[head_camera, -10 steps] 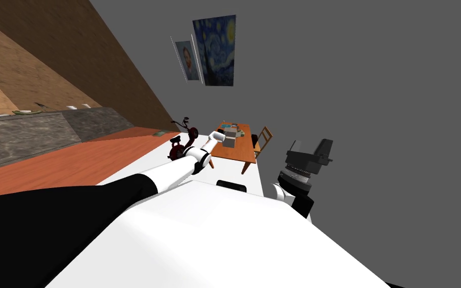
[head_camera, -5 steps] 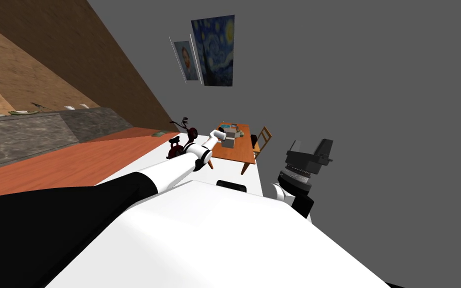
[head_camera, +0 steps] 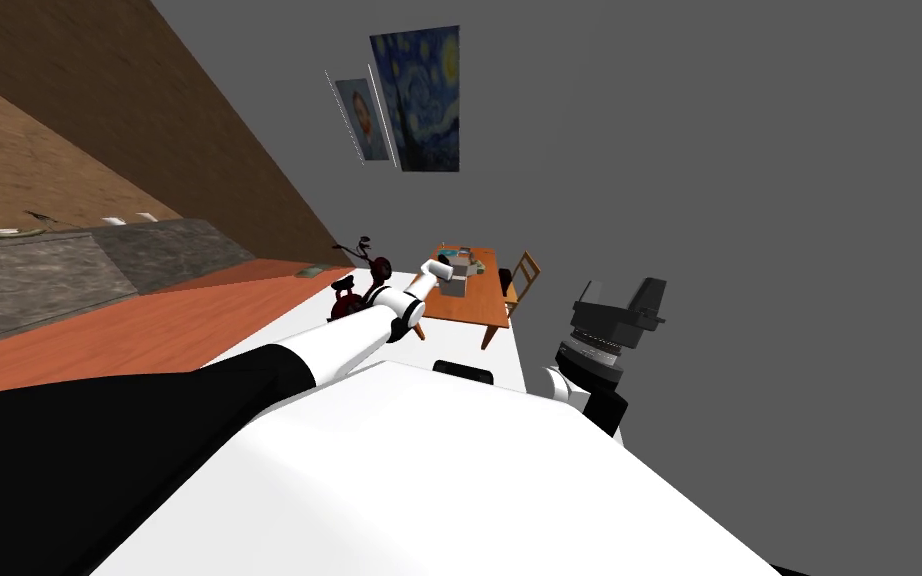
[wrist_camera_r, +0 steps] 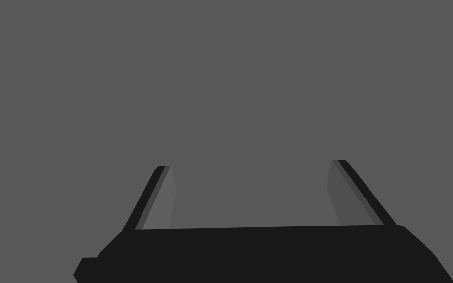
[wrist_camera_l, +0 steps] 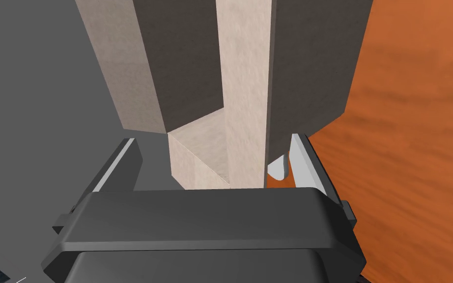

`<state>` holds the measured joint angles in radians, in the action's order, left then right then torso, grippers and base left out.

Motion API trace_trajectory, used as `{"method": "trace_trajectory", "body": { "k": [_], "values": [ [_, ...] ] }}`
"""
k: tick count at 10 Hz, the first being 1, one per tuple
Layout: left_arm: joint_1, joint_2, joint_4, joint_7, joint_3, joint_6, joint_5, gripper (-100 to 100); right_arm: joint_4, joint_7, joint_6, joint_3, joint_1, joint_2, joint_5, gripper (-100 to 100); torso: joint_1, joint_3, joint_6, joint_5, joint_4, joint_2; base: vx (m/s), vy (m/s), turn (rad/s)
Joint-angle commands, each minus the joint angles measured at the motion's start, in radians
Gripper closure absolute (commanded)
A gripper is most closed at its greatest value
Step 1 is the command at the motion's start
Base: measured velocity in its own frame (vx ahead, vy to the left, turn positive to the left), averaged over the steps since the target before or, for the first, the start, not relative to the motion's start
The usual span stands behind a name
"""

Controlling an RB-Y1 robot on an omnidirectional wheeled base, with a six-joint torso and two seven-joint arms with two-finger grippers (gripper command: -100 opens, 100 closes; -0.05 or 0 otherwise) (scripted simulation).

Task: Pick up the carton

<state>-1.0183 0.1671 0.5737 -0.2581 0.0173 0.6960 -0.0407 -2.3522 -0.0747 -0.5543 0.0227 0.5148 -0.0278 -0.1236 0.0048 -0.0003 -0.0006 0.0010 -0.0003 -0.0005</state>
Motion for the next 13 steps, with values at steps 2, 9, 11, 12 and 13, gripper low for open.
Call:
{"method": "trace_trajectory", "body": {
  "k": [2, 9, 11, 12, 13],
  "values": [
    [0.018, -0.011, 0.024, -0.078, 0.003, 0.021, 0.068, -100, 0.0, 0.0, 0.0, 0.0, 0.0, 0.0, 0.0, 0, 0.002, 0.0, 0.0, 0.0, 0.0, 0.0, 0.005, 0.107, -0.206],
    [0.057, -0.035, 0.077, -0.253, 0.012, 0.063, 0.224, -100, 0.0, 0.0, 0.0, 0.0, 0.0, 0.0, 0.0, 0, 0.002, 0.0, 0.0, 0.001, 0.0, 0.001, -0.007, 0.101, -0.165],
    [0.059, -0.035, 0.082, -0.248, 0.011, 0.066, 0.22, 100, 0.0, 0.0, 0.0, 0.0, 0.0, 0.0, 0.0, 0, -0.002, 0.0, -0.001, 0.0, 0.0, 0.0, -0.003, 0.014, 0.001],
    [0.06, -0.035, 0.081, -0.247, 0.011, 0.067, 0.219, 100, 0.0, 0.0, 0.0, 0.0, 0.0, 0.0, 0.0, 0, -0.004, 0.0, -0.001, -0.001, 0.001, -0.001, -0.006, 0.001, 0.002],
    [0.061, -0.036, 0.08, -0.248, 0.011, 0.067, 0.219, 100, 0.0, 0.0, 0.0, 0.0, 0.0, 0.0, 0.0, 0, -0.005, 0.001, 0.0, -0.002, 0.002, 0.0, 0.007, 0.003, -0.001]
  ]
}}
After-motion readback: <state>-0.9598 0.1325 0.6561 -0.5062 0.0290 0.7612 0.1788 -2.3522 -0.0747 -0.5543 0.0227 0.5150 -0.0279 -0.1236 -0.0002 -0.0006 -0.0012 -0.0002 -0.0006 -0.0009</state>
